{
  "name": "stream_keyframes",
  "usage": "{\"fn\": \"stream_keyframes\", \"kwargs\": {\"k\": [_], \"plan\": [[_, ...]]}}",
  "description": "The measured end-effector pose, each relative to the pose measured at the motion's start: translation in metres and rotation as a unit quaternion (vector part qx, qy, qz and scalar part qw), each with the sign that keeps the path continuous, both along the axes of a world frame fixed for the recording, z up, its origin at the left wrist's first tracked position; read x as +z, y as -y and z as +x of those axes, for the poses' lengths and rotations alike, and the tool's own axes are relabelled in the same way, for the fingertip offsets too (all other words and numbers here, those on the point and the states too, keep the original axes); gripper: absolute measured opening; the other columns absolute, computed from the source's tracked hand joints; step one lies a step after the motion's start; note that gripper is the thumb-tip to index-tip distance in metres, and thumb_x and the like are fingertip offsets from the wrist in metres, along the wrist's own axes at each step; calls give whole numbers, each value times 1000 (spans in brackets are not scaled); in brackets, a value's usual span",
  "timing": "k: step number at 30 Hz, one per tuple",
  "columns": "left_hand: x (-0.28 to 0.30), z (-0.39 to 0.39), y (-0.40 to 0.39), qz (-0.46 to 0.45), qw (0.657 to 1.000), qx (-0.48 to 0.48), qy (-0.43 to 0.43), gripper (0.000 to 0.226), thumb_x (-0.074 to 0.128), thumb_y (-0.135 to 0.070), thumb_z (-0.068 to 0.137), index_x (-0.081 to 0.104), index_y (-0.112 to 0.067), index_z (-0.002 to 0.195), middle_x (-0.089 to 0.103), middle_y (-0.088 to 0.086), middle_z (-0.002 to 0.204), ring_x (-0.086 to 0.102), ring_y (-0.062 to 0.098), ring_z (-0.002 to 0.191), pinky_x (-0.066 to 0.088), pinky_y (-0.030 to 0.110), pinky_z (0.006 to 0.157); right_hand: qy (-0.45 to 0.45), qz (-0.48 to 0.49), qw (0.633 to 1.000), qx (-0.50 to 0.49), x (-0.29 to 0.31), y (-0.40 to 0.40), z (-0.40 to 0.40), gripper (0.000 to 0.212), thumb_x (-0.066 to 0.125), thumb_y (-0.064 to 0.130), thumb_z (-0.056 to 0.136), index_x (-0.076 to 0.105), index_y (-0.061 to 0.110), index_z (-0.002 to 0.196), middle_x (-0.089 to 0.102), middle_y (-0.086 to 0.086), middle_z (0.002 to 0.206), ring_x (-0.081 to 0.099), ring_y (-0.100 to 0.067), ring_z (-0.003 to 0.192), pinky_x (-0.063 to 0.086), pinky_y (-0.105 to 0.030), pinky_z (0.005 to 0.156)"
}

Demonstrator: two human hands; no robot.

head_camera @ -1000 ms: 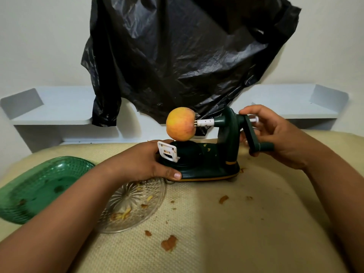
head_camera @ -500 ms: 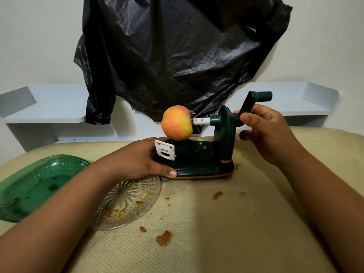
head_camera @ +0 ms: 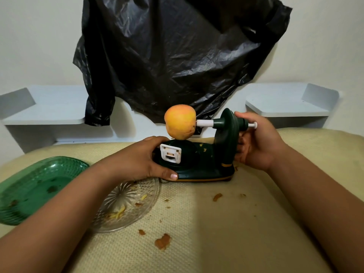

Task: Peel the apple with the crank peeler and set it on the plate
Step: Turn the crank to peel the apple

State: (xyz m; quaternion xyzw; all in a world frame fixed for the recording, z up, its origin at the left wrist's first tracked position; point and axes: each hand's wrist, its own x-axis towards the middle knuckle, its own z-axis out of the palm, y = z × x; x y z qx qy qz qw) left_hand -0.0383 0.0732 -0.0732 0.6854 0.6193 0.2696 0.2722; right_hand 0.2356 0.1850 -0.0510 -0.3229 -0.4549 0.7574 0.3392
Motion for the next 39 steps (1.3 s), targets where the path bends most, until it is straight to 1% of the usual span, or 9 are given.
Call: {"fn": "stream_keyframes", "kwargs": {"k": [5, 9, 12, 17, 22, 26, 28, 34, 39], "plan": [[-2, -1, -1, -9, 1000, -4, 7, 96, 94, -54, 53, 54, -40, 139, 62, -10, 137, 62, 12, 125, 48, 43, 109, 61, 95, 984, -139, -2, 4, 4, 28, 58, 47, 88, 60, 20, 78, 50, 1, 56, 40, -14, 41, 34, -24, 42], [-2, -2, 0, -14, 1000, -6, 16, 91, 94, -50, 57, 54, -41, 138, 63, -11, 136, 62, 10, 124, 48, 42, 110, 74, 357, 886, -286, -8, 9, 0, 29, 54, 53, 86, 59, 28, 100, 60, 3, 98, 61, -13, 87, 51, -31, 73], [-1, -2, 0, -16, 1000, -9, 20, 91, 94, -50, 57, 54, -40, 138, 63, -10, 137, 62, 11, 125, 48, 42, 110, 156, 517, 800, -261, -12, 12, -1, 32, 45, 52, 89, 59, 31, 110, 54, 19, 114, 50, -8, 117, 39, -18, 96], [-1, 0, 0, -17, 1000, -8, 14, 95, 94, -52, 55, 53, -38, 140, 62, -9, 138, 61, 11, 125, 48, 43, 110, 205, 561, 758, -261, -16, 10, -1, 29, 41, 43, 97, 62, 24, 102, 60, 14, 97, 55, -11, 100, 44, -26, 85], [0, 0, 0, -12, 1000, -3, 8, 90, 95, -49, 57, 55, -41, 138, 63, -13, 134, 62, 7, 122, 50, 40, 108, 198, 515, 792, -262, -14, 10, -2, 42, 41, 55, 93, 61, 19, 85, 61, 12, 76, 57, -3, 73, 45, -18, 68], [-1, 0, 0, -9, 1000, 3, 8, 97, 93, -56, 51, 54, -39, 138, 62, -12, 136, 61, 9, 123, 49, 41, 108, 138, 245, 954, -102, -2, 8, 5, 56, 49, 71, 85, 69, 19, 90, 65, -7, 76, 62, -18, 62, 51, -33, 59], [-1, 0, 0, -9, 1000, 6, 8, 99, 93, -56, 50, 53, -39, 138, 61, -12, 135, 61, 9, 124, 49, 41, 108, 105, 138, 984, -31, 3, 6, 10, 48, 58, 65, 85, 71, 20, 92, 60, -10, 67, 59, -22, 53, 51, -32, 50], [-1, 0, -1, -9, 1000, 6, 15, 100, 93, -55, 50, 53, -38, 139, 60, -11, 137, 60, 10, 126, 48, 42, 110, -19, 57, 988, 139, 11, -2, 26, 34, 67, 47, 86, 73, 14, 84, 59, -7, 51, 58, -19, 45, 53, -32, 48], [1, 1, 0, -14, 1000, -7, 20, 90, 93, -48, 58, 55, -36, 138, 64, -14, 135, 62, 7, 123, 48, 40, 110, -90, 147, 957, 233, 5, -13, 45, 70, 73, 20, 78, 49, 27, 144, 68, -16, 82, 69, -31, 78, 57, -41, 64]]}}
